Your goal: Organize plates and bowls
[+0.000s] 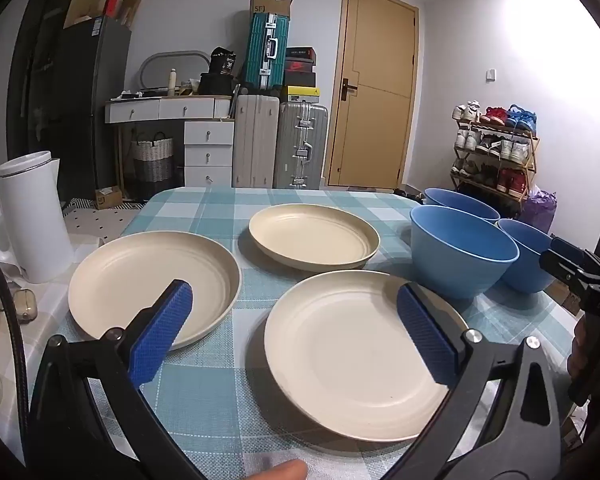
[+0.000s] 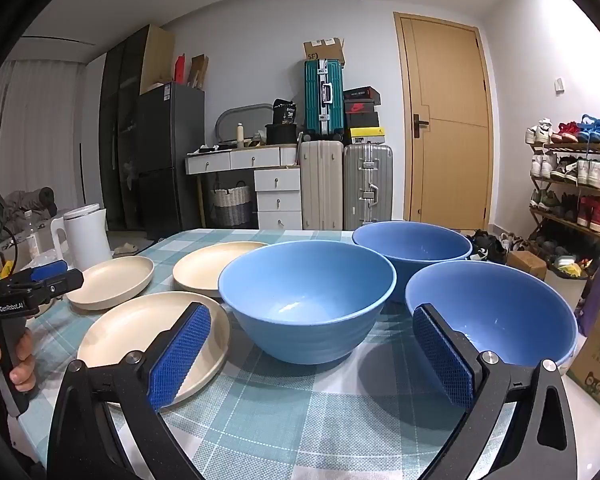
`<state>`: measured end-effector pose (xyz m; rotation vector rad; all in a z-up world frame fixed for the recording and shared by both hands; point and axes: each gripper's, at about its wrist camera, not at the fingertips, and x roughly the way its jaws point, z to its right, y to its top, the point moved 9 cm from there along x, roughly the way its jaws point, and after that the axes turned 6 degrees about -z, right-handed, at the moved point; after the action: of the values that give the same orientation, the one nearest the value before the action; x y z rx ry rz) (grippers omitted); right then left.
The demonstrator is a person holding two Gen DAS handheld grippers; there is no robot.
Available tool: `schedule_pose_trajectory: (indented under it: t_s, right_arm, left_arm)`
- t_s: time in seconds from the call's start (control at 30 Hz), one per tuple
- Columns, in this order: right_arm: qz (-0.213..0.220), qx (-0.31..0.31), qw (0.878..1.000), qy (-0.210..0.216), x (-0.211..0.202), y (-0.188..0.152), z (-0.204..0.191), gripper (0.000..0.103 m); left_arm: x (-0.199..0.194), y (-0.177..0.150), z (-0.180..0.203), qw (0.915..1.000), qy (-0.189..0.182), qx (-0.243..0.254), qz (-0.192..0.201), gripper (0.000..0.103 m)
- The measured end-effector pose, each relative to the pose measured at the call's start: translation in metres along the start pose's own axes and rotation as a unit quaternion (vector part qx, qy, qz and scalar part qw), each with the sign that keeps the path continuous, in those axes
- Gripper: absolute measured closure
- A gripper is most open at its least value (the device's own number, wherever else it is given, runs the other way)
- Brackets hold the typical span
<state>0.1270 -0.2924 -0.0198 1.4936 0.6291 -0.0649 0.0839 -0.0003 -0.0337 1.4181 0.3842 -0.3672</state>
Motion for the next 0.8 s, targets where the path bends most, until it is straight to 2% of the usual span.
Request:
schedule_pose_trajectory:
  t_s: [0.8]
  right_arm:
    - [-0.002, -0.004, 1.000, -0.001, 0.0008, -0.0002, 0.0000, 0.000]
  left_arm:
    - [0.0001, 0.0004, 0.0010, 0.9999, 0.005, 0.008, 0.003, 0.001]
